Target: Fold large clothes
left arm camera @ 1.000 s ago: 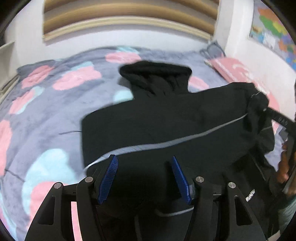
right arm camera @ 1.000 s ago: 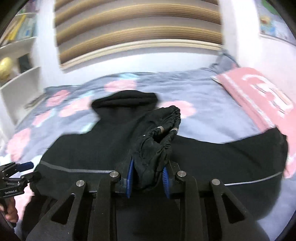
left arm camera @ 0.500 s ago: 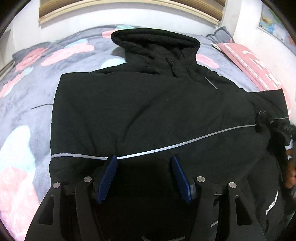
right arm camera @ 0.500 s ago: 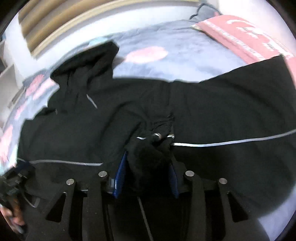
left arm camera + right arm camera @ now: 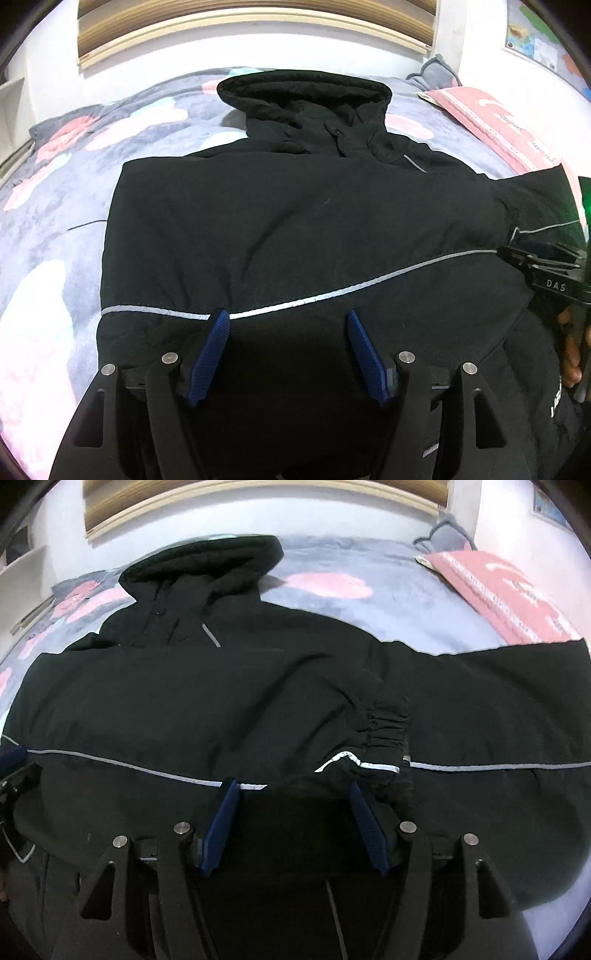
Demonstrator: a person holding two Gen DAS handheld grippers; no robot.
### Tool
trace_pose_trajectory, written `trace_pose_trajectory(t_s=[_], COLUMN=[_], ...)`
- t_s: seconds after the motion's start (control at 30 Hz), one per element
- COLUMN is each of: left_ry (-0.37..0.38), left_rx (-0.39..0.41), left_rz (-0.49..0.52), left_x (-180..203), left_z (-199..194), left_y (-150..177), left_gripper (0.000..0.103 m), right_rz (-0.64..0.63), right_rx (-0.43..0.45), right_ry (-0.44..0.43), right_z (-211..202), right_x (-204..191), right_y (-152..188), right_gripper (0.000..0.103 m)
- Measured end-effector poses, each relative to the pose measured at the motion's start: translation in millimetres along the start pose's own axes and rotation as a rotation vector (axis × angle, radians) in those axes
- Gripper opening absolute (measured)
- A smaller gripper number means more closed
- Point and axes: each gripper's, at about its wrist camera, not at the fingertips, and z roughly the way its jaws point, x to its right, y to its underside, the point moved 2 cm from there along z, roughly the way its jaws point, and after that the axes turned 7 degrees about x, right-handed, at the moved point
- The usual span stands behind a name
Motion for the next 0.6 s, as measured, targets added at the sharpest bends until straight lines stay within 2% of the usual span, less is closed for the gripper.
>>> trace_pose_trajectory(t_s=[0.13,0.27,0.3,0.43,0.53,0.6], left_ry=[-0.021,-0.073,-0.075,0.007,0.057,0.101], left_rx=[-0.001,-0.053,-0.057,-0.014,0.015,0.032], left_rz=[0.016,0.022,0.02,0.009,0.054,0.09], left_x=[2.6,8.4,12.0,50.0,98.4,136.6], left_z=[0.7,-7.6,-12.5,-40.8,-53.1,-56.0], left_y=[0.7,-5.7,-7.4,-22.7,-38.1,-47.2], left_gripper=[0.069,0.069,0.069,0.069,0.069,0.069], right_rz=[-0.015,-0.038,-0.047,-0.012,-0.005,0.015], right_rx=[0.015,0.014,0.026,0.117,0.187,0.225], right_ry=[0.014,0.003,-0.01,-0.101,-0.074,-0.045], right_z=[-5.8,-17.8,-31.2,-90.7,-128.9,-150.6], right_x=[-3.5,-2.8,0.2,25.6,60.1,98.4], right_y=[2.6,2.6,3.0,-3.5,-12.6,-15.9], right_gripper=[0.067,0.067,0.067,0.067,0.068,0.069])
